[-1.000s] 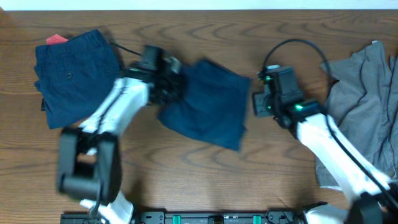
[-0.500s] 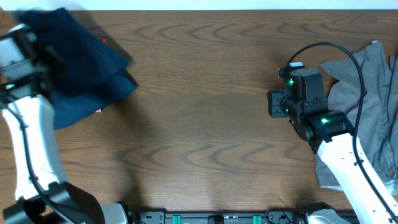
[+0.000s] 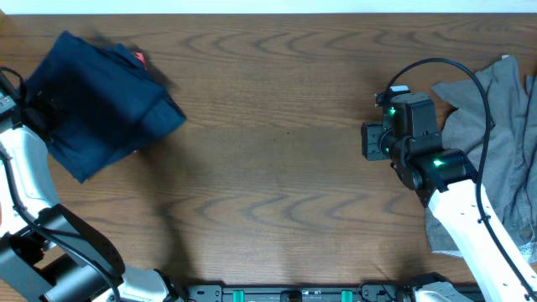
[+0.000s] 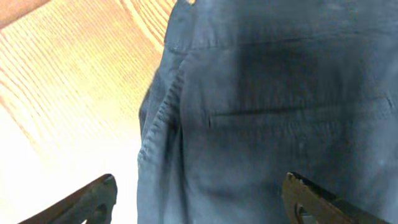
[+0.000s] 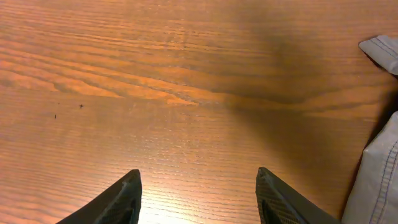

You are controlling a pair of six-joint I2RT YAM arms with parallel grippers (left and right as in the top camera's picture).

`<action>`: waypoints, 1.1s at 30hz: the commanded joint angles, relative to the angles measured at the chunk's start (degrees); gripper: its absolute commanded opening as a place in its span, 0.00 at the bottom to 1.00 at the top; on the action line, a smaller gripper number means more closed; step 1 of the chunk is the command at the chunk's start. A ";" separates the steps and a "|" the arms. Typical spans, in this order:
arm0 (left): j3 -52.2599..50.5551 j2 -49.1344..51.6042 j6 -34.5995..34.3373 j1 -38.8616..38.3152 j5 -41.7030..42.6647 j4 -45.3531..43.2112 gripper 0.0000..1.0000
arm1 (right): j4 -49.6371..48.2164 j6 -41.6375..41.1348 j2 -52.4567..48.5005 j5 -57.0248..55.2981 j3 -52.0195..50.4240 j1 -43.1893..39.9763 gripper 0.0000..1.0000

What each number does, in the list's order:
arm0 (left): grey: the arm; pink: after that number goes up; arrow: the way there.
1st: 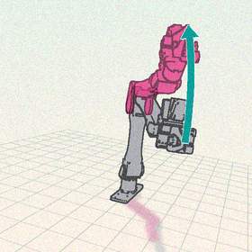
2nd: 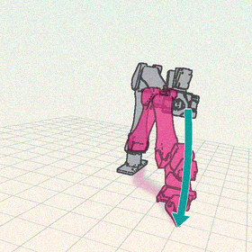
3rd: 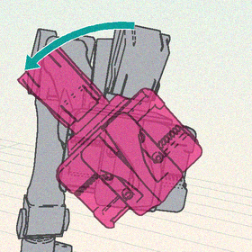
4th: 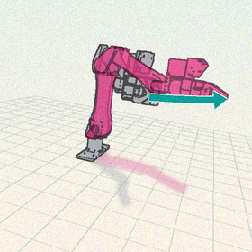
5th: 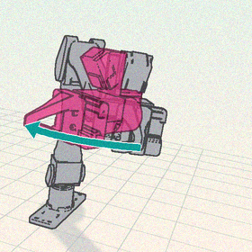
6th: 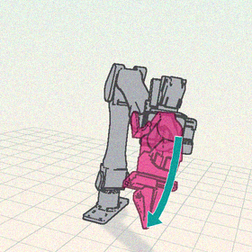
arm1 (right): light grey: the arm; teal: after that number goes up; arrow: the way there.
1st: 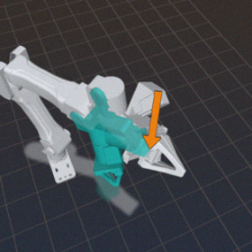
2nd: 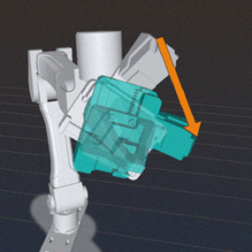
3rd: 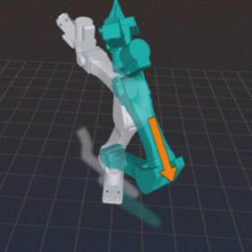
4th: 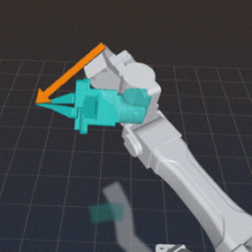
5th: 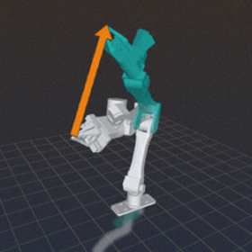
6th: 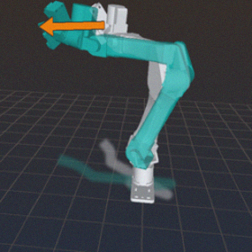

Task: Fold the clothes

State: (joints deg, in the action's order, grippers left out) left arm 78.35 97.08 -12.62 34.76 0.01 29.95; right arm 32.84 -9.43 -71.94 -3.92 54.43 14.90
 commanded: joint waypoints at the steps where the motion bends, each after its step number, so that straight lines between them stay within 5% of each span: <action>1: 0.20 -0.66 -1.40 0.04 -0.66 -0.15 0.88 | 0.13 -0.35 0.31 -0.59 1.01 -0.37 0.59; 5: 0.20 -0.85 -2.29 -0.72 6.95 -0.28 0.88 | -0.13 -0.39 0.26 -0.57 1.01 -0.37 0.61; 8: 0.20 -0.85 -2.25 -3.78 14.10 -0.96 0.98 | -0.15 -3.76 0.04 -0.55 1.01 -0.39 0.63; 18: 0.20 -0.72 3.52 -29.11 10.60 1.86 0.98 | -4.81 -8.94 -6.49 7.45 1.03 -2.49 0.70; 21: 0.20 -0.72 3.93 -34.99 1.92 9.09 0.98 | -3.04 -6.93 -9.16 8.20 1.20 -5.03 0.73; 24: 0.22 -0.85 2.89 -37.66 0.57 21.14 0.98 | 4.11 -3.98 -10.60 11.04 2.75 -8.48 0.99; 33: 0.11 -1.22 -2.97 -37.75 0.79 49.81 0.98 | 21.57 -2.51 -7.54 11.67 4.98 -15.82 0.99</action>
State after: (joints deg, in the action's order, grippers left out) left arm 78.22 96.99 -14.00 -3.05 2.24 77.41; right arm 53.01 -13.02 -81.58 6.68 58.13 0.38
